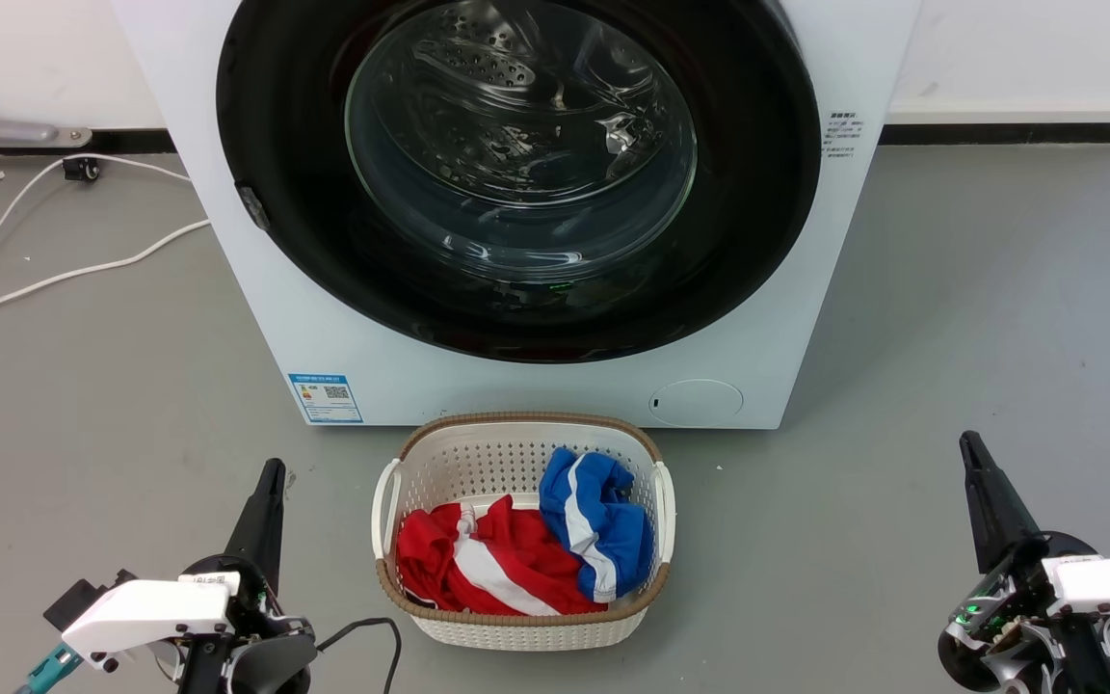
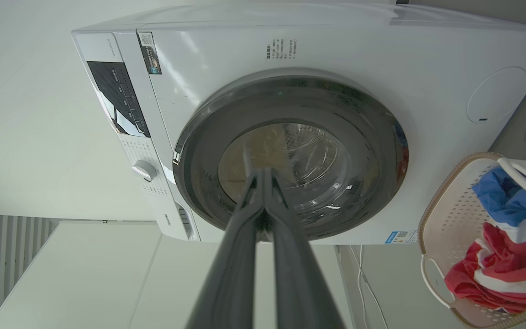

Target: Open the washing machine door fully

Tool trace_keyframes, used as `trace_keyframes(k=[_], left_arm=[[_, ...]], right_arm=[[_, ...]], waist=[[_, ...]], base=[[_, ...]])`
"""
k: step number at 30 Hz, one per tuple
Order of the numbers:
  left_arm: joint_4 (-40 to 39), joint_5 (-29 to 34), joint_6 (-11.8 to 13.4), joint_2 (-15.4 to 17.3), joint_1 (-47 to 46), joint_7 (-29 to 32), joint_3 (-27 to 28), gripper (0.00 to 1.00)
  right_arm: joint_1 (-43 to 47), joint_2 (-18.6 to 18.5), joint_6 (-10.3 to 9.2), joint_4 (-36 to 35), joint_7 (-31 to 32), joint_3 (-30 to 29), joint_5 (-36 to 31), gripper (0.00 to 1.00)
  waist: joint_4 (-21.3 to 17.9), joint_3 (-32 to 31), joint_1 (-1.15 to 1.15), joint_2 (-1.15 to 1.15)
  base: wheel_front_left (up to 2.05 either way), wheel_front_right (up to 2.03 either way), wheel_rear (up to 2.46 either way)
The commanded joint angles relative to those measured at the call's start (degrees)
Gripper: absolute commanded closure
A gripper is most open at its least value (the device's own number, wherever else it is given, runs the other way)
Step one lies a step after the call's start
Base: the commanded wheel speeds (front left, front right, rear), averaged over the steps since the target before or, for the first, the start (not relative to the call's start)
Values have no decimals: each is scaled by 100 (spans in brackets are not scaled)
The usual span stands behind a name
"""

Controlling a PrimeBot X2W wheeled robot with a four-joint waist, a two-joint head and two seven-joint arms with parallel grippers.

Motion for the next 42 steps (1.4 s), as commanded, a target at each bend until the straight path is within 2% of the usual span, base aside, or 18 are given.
trace_keyframes(k=[1, 15, 16, 25, 30, 32, 33, 42], left_arm=[[0, 27, -16, -13, -44, 19, 22, 100], [-1, 29, -16, -14, -45, 17, 23, 100], [16, -1, 0, -1, 8, 3, -7, 0], [-53, 151, 0, 11, 30, -221, -267, 0], [-90, 457, -1, 58, -1, -378, -431, 0], [-136, 702, -2, 72, -17, -430, -453, 0], [-235, 1106, -2, 67, -19, -507, -509, 0], [-473, 2497, -4, 78, -14, -722, -653, 0]], right_arm=[[-67, 26, 2, 7, 21, -9, -38, 100], [-68, 32, 2, 8, 30, -18, -49, 100], [10, 6, 0, 12, 0, -7, -1, 0], [126, 3, 1, -111, -191, 130, -151, 0], [166, -34, 1, -155, -348, 228, -408, 0], [176, -56, 1, -166, -406, 270, -565, 0], [183, -93, 1, -175, -488, 335, -865, 0], [194, -100, 2, -257, -697, 344, -2194, 0]], waist=[[0, 0, 0, 0], [0, 0, 0, 0], [0, 0, 0, 0], [0, 0, 0, 0], [5, -4, 0, 0], [9, -5, 0, 0], [11, -7, 0, 0], [14, -9, 0, 0]], base=[[0, 0, 0], [0, 0, 0], [0, 0, 0], [0, 0, 0], [0, 0, 0], [0, 0, 0], [0, 0, 0], [0, 0, 0]])
